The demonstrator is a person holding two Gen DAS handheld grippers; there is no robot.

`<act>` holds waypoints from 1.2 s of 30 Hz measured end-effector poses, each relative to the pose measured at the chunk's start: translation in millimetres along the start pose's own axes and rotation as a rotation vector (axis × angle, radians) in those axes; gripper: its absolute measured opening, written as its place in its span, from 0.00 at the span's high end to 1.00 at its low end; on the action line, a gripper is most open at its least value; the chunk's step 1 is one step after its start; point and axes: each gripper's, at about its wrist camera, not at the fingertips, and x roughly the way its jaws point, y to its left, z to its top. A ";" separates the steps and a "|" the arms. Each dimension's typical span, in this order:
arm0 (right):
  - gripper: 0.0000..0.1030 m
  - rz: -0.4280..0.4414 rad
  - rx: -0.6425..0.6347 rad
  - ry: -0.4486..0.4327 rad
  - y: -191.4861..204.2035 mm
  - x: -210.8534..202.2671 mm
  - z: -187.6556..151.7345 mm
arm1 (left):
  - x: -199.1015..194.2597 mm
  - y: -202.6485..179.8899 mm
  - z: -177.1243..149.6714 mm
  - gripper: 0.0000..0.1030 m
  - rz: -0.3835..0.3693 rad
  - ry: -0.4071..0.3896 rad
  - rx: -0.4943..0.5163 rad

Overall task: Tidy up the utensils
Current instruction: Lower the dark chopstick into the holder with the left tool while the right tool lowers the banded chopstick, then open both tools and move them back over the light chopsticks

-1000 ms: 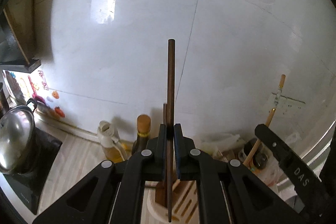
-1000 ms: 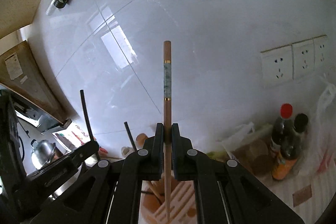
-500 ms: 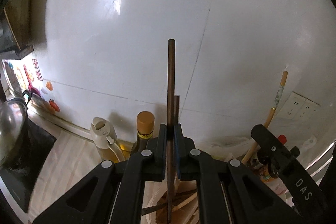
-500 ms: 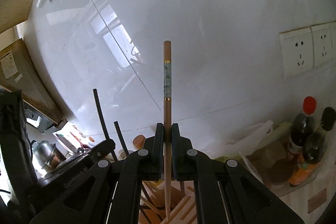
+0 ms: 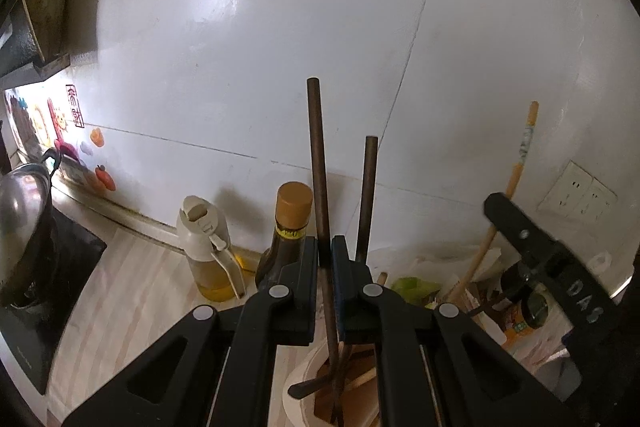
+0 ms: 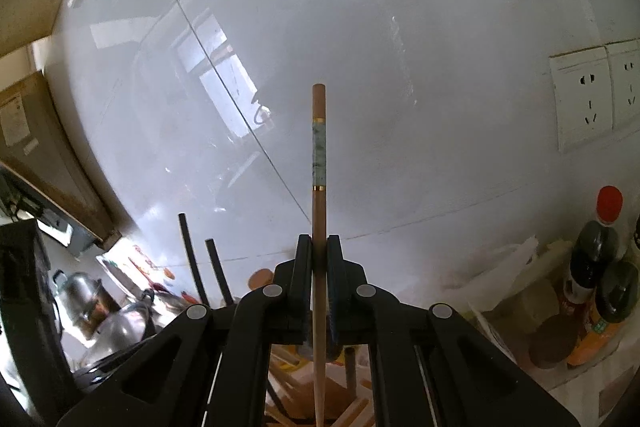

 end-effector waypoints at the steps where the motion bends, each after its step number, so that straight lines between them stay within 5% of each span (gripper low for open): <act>1: 0.93 -0.003 -0.014 0.012 0.7 1.7 -2.2 | -0.8 -0.2 -0.9 0.95 -0.003 0.003 0.002; 11: 0.92 0.033 -0.046 0.110 -1.7 -18.0 -18.3 | -22.6 -1.3 -19.2 0.94 -0.070 0.055 0.045; 13: 0.80 0.036 -0.053 0.139 -2.6 -24.2 -18.6 | -30.7 -0.1 -20.9 0.92 -0.084 0.071 0.048; 14: 0.65 0.043 -0.049 0.145 -3.4 -29.3 -18.5 | -34.5 0.8 -21.4 0.86 -0.087 0.073 0.049; 16: 0.51 0.042 -0.039 0.135 -4.0 -41.9 -16.6 | -48.1 3.8 -21.3 0.56 -0.064 0.060 0.051; 17: 0.48 0.038 -0.034 0.125 -3.9 -49.4 -14.7 | -53.0 5.0 -21.6 0.23 -0.052 0.049 0.053; 18: 0.46 0.036 -0.028 0.117 -7.6 -58.3 -11.4 | -60.8 7.9 -21.9 0.07 -0.040 0.029 0.053; 22: 0.34 0.003 -0.010 0.083 -9.0 -93.9 -4.1 | -85.9 19.5 -29.0 0.00 -0.006 -0.022 0.050; 27: 0.02 -0.087 0.030 0.059 -18.9 -140.4 -13.0 | -99.5 26.8 -47.7 0.00 0.056 -0.009 0.074; 33: 0.00 -0.237 0.068 0.035 -51.9 -194.0 -53.0 | -98.2 17.8 -85.4 0.00 0.060 0.056 0.118; 36: 0.00 -0.318 0.086 0.094 -77.6 -210.5 -78.3 | -89.1 1.1 -115.2 0.00 0.083 0.113 0.174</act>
